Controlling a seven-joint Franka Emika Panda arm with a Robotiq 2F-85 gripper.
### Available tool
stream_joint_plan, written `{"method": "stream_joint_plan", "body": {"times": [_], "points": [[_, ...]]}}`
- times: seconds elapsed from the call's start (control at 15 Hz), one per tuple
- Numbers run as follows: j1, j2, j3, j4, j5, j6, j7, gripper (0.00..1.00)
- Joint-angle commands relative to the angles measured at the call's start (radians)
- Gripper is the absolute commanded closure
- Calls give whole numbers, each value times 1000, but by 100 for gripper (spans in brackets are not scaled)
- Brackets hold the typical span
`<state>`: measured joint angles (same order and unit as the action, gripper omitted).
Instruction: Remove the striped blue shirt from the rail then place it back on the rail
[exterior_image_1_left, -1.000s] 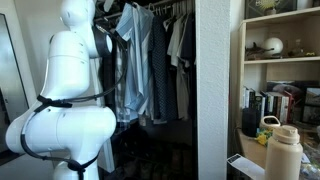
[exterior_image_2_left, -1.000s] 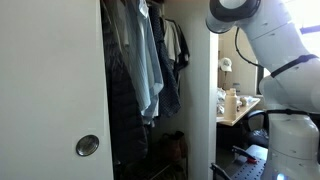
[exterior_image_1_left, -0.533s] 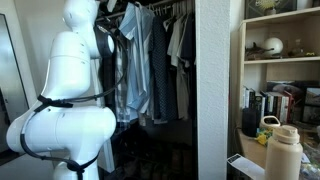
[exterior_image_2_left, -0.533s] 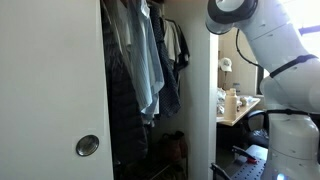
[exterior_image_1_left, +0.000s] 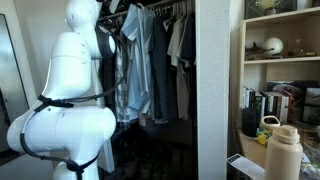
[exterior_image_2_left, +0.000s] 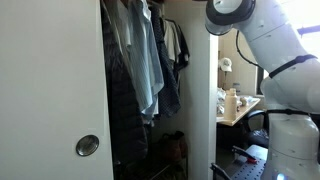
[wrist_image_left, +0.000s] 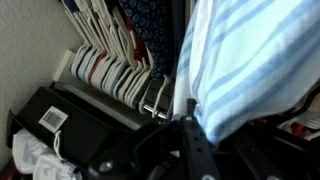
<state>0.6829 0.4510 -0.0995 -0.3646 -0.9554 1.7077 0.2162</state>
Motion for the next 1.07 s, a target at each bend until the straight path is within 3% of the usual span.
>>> {"method": "stream_joint_plan", "body": {"times": [0.0,0.53,0.6,0.73,1.0], "points": [[-39,18,-13,0,20,68,-6,97],[-59,34,-16,0,27,94,-9,97],[-54,32,-17,0,28,86,-4,68],[-36,22,-17,1,26,69,11,62],[33,-4,-24,8,3,30,33,31]]}}
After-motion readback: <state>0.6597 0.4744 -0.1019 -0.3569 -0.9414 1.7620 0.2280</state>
